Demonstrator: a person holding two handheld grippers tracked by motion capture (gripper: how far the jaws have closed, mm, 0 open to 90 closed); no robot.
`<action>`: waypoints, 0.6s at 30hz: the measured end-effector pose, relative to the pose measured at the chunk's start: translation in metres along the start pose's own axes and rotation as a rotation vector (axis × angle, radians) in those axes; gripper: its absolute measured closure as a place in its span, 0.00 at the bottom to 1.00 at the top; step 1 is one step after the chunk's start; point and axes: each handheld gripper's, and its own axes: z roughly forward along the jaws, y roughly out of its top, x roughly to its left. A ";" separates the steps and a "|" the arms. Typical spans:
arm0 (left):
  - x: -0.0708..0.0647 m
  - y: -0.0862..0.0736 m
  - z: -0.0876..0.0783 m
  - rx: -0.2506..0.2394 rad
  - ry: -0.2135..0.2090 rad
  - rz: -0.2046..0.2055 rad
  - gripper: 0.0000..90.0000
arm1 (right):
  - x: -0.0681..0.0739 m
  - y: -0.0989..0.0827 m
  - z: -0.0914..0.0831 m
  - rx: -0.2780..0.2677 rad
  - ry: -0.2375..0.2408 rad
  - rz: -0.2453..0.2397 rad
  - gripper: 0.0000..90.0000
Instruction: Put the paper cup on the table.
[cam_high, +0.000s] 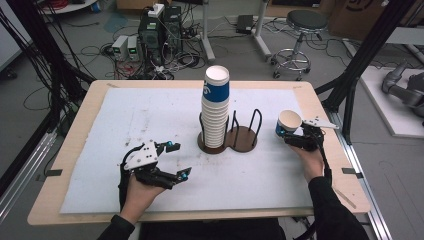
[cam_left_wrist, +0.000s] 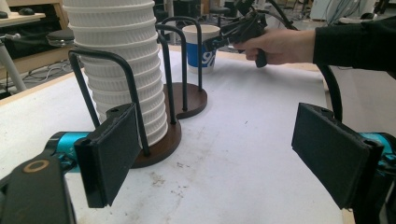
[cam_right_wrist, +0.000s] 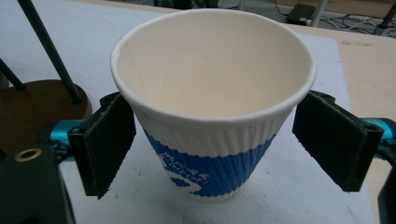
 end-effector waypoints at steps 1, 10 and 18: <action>0.000 0.000 0.000 0.000 0.000 0.000 0.17 | 0.000 0.000 -0.001 0.006 -0.003 0.004 0.15; 0.000 0.000 0.001 -0.001 -0.004 0.001 0.17 | 0.002 -0.002 -0.013 0.022 -0.001 0.003 0.15; 0.000 0.000 0.000 0.001 0.000 0.000 0.17 | 0.010 0.000 -0.030 0.020 0.035 0.000 0.15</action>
